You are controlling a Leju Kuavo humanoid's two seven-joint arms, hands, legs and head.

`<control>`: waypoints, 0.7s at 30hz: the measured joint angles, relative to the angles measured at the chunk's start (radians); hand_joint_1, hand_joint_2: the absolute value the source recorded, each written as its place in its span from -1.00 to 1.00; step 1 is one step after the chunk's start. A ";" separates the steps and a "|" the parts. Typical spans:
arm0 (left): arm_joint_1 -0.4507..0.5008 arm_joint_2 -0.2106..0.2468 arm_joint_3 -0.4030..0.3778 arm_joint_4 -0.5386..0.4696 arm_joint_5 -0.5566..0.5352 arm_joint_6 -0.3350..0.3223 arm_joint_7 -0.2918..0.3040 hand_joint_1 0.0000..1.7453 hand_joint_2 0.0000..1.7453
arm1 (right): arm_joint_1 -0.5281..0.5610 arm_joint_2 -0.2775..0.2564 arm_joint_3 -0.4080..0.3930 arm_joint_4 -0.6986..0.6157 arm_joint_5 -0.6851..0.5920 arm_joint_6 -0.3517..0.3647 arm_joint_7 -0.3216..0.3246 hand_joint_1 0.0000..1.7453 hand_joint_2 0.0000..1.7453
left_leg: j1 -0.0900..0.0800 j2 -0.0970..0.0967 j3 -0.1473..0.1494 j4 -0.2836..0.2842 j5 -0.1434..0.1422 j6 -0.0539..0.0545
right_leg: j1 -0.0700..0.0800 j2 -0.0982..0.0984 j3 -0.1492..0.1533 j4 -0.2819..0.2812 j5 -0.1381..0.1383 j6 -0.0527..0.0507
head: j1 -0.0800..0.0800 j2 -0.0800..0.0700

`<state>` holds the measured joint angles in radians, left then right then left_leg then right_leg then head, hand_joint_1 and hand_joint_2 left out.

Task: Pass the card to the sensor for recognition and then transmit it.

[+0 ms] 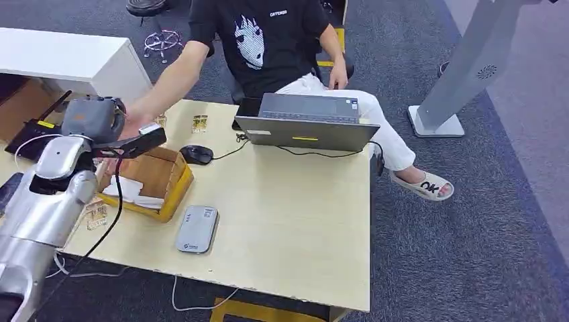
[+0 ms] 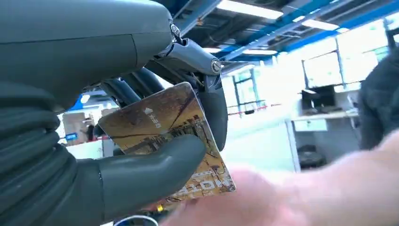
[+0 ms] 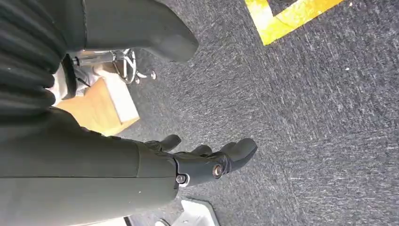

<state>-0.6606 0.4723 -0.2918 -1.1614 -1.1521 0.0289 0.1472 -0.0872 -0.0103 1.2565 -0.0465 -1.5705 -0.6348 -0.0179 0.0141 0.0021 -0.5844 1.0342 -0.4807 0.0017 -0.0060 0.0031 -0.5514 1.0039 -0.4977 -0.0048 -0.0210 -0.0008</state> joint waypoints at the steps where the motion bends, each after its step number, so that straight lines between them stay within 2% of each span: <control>1: -0.016 -0.002 0.002 0.015 0.001 0.004 0.002 1.00 1.00 | 0.000 0.000 0.002 0.000 0.000 0.000 0.000 -1.00 1.00 | 0.000 0.000 0.000 0.000 0.000 0.000 | 0.000 0.000 0.000 0.000 0.000 0.000 | 0.000 0.000; 7: -0.037 -0.021 0.003 0.051 0.001 0.026 -0.008 1.00 1.00 | -0.001 -0.002 0.013 0.000 0.000 0.000 0.003 -1.00 1.00 | 0.000 0.000 0.000 0.000 0.000 0.000 | 0.000 0.000 0.000 0.000 0.000 0.000 | 0.000 0.000; 8: -0.037 -0.024 0.003 0.053 0.002 0.028 -0.011 -0.56 1.00 | -0.001 -0.002 0.015 0.000 0.000 0.000 0.003 -1.00 1.00 | 0.000 0.000 0.000 0.000 0.000 0.000 | 0.000 0.000 0.000 0.000 0.000 0.000 | 0.000 0.000; 9: -0.038 -0.027 0.003 0.055 0.002 0.030 -0.011 -1.00 1.00 | -0.001 -0.002 0.015 0.000 0.000 0.000 0.003 -1.00 1.00 | 0.000 0.000 0.000 0.000 0.000 0.000 | 0.000 0.000 0.000 0.000 0.000 0.000 | 0.000 0.000; 15: -0.026 -0.045 0.003 0.059 0.004 0.079 -0.012 -1.00 1.00 | 0.000 -0.002 0.016 0.000 0.000 0.006 0.007 -1.00 1.00 | 0.000 0.000 0.000 0.000 0.000 0.000 | 0.000 0.000 0.000 0.000 0.000 0.000 | 0.000 0.000; 21: -0.017 -0.060 0.004 0.059 0.003 0.082 -0.012 -1.00 1.00 | 0.000 -0.003 0.016 0.000 0.000 0.011 0.011 -1.00 1.00 | 0.000 0.000 0.000 0.000 0.000 0.000 | 0.000 0.000 0.000 0.000 0.000 0.000 | 0.000 0.000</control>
<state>-0.6774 0.4124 -0.2880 -1.1028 -1.1486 0.1110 0.1350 -0.0876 -0.0130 1.2730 -0.0469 -1.5705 -0.6237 -0.0072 0.0139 0.0021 -0.5846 1.0342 -0.4808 0.0017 -0.0061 0.0031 -0.5513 1.0039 -0.4977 -0.0048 -0.0210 -0.0008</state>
